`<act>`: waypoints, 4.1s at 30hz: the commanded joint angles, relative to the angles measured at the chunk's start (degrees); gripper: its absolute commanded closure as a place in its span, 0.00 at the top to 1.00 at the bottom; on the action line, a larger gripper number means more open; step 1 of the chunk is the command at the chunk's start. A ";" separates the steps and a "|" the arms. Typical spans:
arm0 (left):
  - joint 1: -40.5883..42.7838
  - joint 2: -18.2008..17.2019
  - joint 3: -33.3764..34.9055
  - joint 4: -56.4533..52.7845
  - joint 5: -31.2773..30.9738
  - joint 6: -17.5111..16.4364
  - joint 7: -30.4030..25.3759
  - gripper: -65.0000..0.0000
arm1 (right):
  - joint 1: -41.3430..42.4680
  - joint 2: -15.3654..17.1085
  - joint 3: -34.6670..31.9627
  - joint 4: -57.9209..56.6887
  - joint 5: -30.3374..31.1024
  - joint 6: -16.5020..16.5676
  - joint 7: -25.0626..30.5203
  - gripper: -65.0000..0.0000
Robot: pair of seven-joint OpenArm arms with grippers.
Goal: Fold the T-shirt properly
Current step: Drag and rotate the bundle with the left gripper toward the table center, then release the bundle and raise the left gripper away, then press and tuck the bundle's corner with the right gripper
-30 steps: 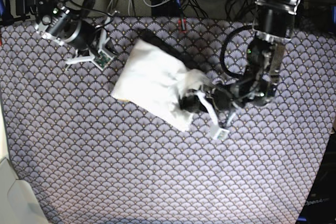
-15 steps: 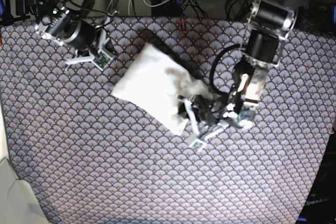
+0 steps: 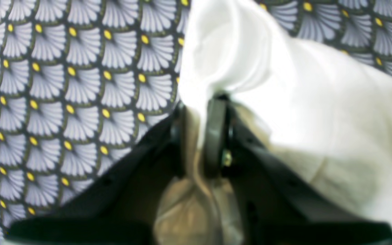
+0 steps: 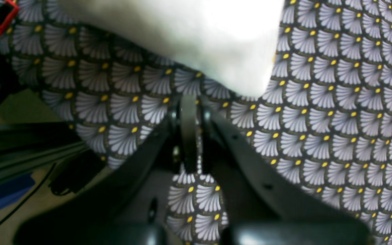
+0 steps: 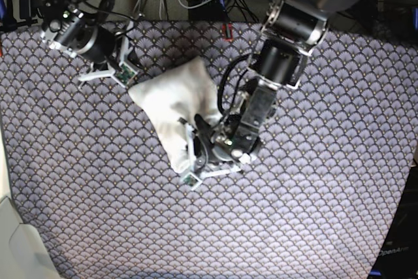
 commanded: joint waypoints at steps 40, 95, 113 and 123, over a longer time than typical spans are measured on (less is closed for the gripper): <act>-0.42 2.26 16.57 6.55 21.91 -0.49 -10.88 0.12 | 0.23 1.05 0.24 0.79 0.57 -0.05 1.17 0.00; 44.33 -6.35 -27.92 61.76 29.82 -0.58 -2.88 0.92 | 11.13 -10.99 -0.03 -12.57 0.92 -0.05 2.22 0.00; 46.88 -6.08 -27.92 61.76 29.56 -0.58 -2.97 0.92 | 11.65 -9.41 -0.47 -5.63 0.66 -0.05 14.44 0.00; 53.47 -5.82 -27.92 61.76 29.47 -0.58 -2.80 0.92 | 26.86 -10.20 -6.18 -21.36 0.75 -0.05 11.10 0.00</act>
